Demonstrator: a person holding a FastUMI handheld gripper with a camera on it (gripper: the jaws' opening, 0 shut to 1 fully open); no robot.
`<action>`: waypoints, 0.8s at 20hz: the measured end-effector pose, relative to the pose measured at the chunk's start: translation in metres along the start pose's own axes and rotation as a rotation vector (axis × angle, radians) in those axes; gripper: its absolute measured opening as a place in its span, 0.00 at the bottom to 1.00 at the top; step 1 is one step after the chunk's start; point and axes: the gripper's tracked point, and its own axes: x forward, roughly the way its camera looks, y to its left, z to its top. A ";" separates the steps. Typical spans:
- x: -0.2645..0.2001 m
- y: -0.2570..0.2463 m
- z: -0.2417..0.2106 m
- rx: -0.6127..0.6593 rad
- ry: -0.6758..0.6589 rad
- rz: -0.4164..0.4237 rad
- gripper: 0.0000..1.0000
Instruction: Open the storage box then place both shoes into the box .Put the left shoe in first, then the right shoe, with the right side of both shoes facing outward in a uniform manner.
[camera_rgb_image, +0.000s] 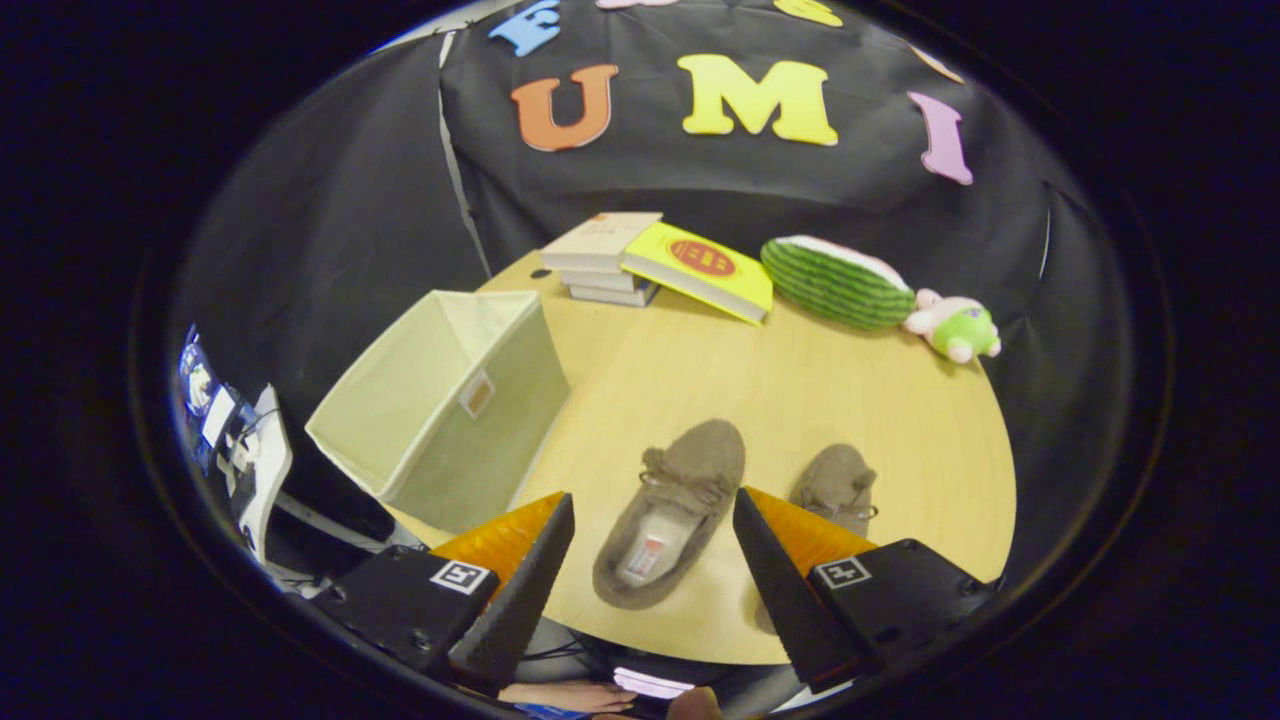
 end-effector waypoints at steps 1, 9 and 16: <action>0.009 -0.002 -0.008 0.050 0.039 0.024 1.00; 0.057 -0.040 -0.030 0.259 0.198 0.030 0.76; 0.084 -0.044 -0.042 0.388 0.291 0.103 0.64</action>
